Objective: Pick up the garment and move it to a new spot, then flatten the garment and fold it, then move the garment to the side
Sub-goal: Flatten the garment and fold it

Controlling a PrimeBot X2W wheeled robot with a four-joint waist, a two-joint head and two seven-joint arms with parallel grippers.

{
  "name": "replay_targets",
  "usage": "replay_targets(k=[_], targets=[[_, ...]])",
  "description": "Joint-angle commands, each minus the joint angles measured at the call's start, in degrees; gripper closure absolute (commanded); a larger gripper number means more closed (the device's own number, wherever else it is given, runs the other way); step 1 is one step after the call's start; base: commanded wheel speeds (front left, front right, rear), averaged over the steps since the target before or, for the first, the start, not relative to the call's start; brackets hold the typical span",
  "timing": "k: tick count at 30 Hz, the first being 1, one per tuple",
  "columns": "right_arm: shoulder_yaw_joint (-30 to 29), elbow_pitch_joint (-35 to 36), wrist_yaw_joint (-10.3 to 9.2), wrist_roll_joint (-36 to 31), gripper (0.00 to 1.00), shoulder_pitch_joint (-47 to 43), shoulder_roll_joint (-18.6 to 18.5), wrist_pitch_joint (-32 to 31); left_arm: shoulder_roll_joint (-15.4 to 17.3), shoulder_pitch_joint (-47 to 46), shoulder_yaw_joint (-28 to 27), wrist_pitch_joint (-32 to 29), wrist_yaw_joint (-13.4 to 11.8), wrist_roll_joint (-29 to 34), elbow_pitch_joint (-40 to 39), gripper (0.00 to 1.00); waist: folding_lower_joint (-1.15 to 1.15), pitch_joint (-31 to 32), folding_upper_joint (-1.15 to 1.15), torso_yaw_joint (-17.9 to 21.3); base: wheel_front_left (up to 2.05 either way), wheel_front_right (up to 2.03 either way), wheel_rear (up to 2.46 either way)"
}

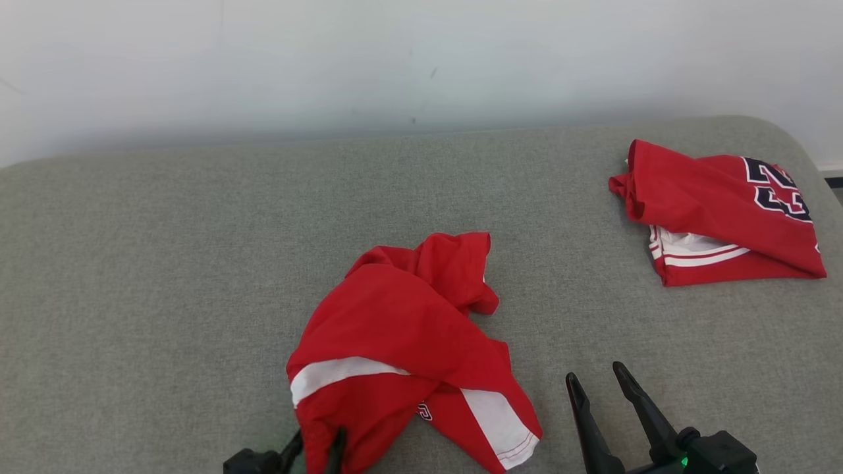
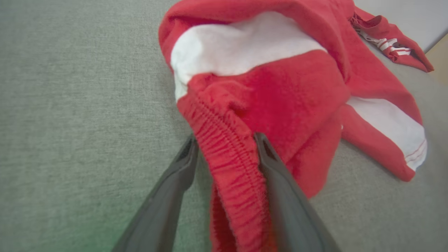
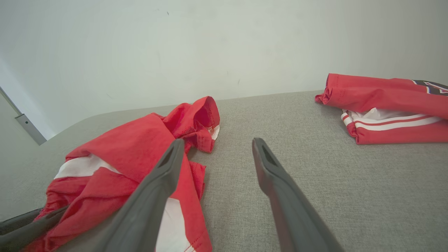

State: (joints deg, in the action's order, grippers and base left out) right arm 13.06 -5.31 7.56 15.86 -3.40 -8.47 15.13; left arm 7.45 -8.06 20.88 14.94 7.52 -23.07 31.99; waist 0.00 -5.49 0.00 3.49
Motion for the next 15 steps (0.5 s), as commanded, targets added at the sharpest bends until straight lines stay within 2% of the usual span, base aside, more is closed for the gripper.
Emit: replay_targets(k=[1, 2, 5, 9, 15], targets=[[-0.2, -0.1, -0.12, -0.1, 0.0, 0.5, 0.1, 0.0, 0.3, -1.6, 0.3, 0.1, -0.1, -0.3, 0.3, 0.95, 0.0, -0.2, 0.0, 0.1, 0.0, 0.0, 0.0], [-0.3, -0.1, -0.12, -0.2, 0.0, 0.5, 0.2, 0.0, 0.4, -1.9, 1.1, 0.2, -0.1, -0.9, 1.2, 1.0, 0.0, -0.2, 0.0, 0.1, 0.0, 0.0, 0.0], [-0.8, 0.4, -0.12, -0.3, 0.0, 0.9, 0.5, 0.0, 1.9, -3.6, 0.3, 0.2, -0.1, 0.3, 0.5, 1.0, 0.0, -0.5, 0.0, -0.2, 0.0, 0.0, 0.0], [-0.8, 0.8, -0.12, -0.6, 0.0, 1.1, 0.5, 0.0, 3.3, -6.2, -2.9, 0.3, -1.6, 4.5, -3.4, 1.0, 0.0, -0.5, 0.0, -0.5, 0.0, 0.0, 0.0], [-0.5, 1.0, -0.12, -0.8, 0.0, 1.8, 0.8, 0.0, 3.8, -7.6, -5.5, 0.3, -2.6, 11.3, -11.3, 1.0, 0.0, -0.3, 0.0, -0.8, 0.0, 0.0, 0.0]])
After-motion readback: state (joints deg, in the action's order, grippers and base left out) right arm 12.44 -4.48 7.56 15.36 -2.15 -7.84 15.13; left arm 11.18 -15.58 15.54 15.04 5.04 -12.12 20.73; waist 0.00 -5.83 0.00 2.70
